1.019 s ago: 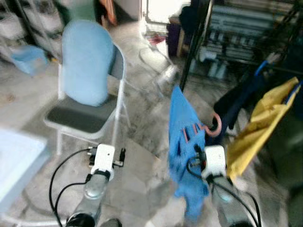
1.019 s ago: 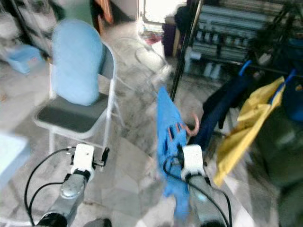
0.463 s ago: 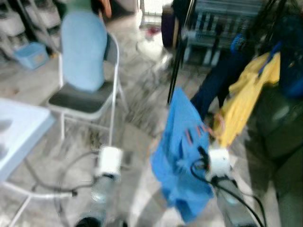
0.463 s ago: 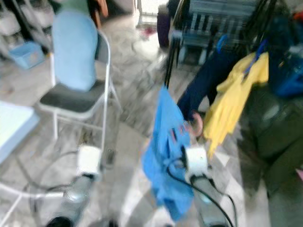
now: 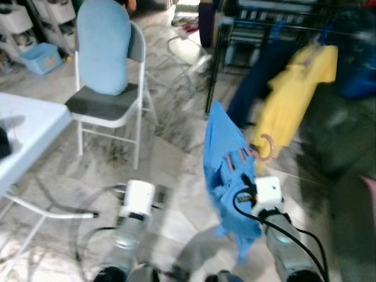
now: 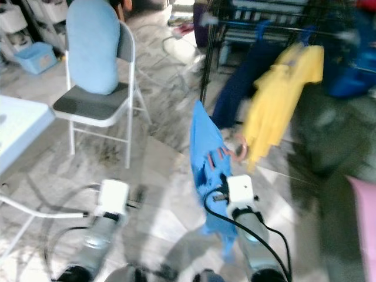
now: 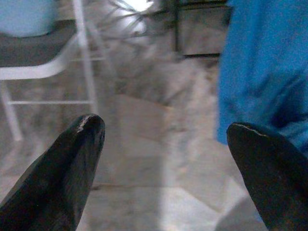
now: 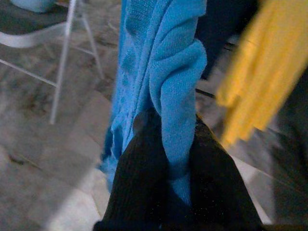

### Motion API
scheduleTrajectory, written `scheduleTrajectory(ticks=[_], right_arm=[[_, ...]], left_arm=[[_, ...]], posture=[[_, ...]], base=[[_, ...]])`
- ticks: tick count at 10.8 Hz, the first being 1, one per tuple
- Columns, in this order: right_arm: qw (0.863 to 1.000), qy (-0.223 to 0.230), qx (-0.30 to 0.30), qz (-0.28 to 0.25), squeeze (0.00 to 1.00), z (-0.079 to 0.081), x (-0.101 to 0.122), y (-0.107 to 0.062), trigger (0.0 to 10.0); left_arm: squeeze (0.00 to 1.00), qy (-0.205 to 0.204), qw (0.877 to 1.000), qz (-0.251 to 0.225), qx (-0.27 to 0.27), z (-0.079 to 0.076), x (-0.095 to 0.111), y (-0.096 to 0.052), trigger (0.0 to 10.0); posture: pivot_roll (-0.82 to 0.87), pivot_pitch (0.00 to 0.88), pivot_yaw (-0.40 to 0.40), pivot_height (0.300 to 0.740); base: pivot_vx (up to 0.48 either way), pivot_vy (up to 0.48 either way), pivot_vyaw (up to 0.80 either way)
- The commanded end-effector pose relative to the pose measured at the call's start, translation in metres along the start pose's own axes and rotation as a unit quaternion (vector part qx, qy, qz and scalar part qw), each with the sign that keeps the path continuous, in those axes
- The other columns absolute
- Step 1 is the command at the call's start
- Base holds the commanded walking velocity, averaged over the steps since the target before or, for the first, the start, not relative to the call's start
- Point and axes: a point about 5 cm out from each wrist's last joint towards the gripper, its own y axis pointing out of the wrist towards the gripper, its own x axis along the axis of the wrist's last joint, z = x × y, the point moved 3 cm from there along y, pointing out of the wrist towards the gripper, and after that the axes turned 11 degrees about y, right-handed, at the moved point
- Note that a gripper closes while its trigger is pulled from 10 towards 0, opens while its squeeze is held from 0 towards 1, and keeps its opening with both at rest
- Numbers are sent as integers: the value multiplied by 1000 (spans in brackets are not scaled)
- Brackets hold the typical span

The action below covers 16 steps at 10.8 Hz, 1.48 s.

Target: Hang hanger

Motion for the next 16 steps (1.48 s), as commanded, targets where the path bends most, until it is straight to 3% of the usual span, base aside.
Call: scheduleTrajectory(ticks=[1,2,3,5,9,12,14,16], right_arm=[[1000,12,8,6,0,6,-4,-1,0],[1000,17,17,13,0,11,-8,-3,0],[999,23,33,15,0,17,-9,-4,10000],[999,2,53,11,0,22,-7,-4,10000],[997,-23,73,12,0,21,-5,-6,10000],[992,-45,116,13,0,35,-5,-8,10000],[990,-59,128,9,0,36,-2,-7,10000],[994,-60,96,-7,0,23,6,-6,10000]], left_arm=[[0,9,1000,1,8,10,-2,0,10000],[0,9,1000,1,8,9,-2,-1,10000],[0,9,1000,4,9,8,-5,-2,10000],[0,15,1000,6,19,9,-5,-2,10000],[0,12,1000,11,20,8,-5,0,10000],[0,28,999,13,27,8,-4,1,10000],[0,66,997,-34,26,13,9,2,10000],[0,56,995,-57,56,35,19,0,10000]], posture=[[-42,158,-23,740],[-41,159,-26,740],[-45,159,-29,740],[-52,158,-37,740],[-67,151,-53,740],[-69,145,-60,740],[-71,148,-59,740],[-66,160,-54,740]], base=[[0,0,0],[0,0,0],[0,0,0],[0,0,0],[0,0,800],[0,0,800],[0,0,800],[0,0,800]])
